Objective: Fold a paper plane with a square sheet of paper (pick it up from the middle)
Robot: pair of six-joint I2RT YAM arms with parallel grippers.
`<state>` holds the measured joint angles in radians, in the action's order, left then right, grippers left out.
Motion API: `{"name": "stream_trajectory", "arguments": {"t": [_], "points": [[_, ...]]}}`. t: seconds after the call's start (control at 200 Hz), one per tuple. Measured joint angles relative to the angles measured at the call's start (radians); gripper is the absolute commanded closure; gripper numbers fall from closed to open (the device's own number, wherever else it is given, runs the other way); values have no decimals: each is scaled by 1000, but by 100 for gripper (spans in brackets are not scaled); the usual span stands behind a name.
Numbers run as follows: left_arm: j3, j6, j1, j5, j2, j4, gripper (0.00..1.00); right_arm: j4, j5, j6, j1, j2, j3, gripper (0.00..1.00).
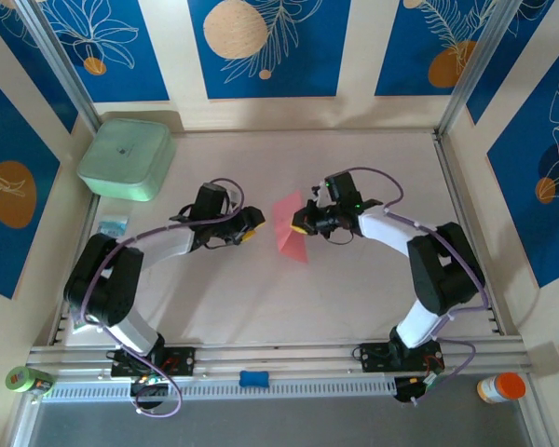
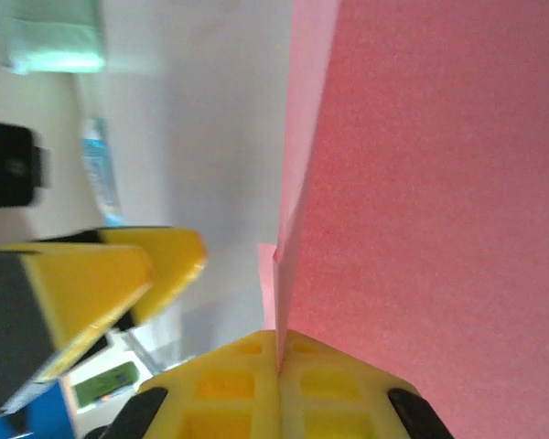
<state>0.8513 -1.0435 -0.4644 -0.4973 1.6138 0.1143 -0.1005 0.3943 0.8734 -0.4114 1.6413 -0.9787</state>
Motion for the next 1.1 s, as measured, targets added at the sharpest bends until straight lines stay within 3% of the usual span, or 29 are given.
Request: {"name": "stream_trajectory", "arguments": {"t": [0.145, 0.32, 0.49, 0.79, 0.955, 1.101], "points": [[-100, -88, -11, -93, -7, 206, 7, 35, 73, 37, 29, -40, 0, 100], [-157, -218, -40, -148, 29, 484, 4, 61, 142, 78, 30, -55, 0, 100], [-157, -281, -60, -160, 69, 637, 22, 82, 177, 105, 30, -56, 0, 100], [-154, -302, -66, -174, 85, 676, 57, 90, 187, 123, 35, -56, 0, 100], [-150, -291, -66, -176, 85, 669, 66, 89, 186, 123, 40, -56, 0, 99], [-138, -283, -66, -175, 85, 651, 67, 90, 186, 122, 43, -56, 10, 97]]}}
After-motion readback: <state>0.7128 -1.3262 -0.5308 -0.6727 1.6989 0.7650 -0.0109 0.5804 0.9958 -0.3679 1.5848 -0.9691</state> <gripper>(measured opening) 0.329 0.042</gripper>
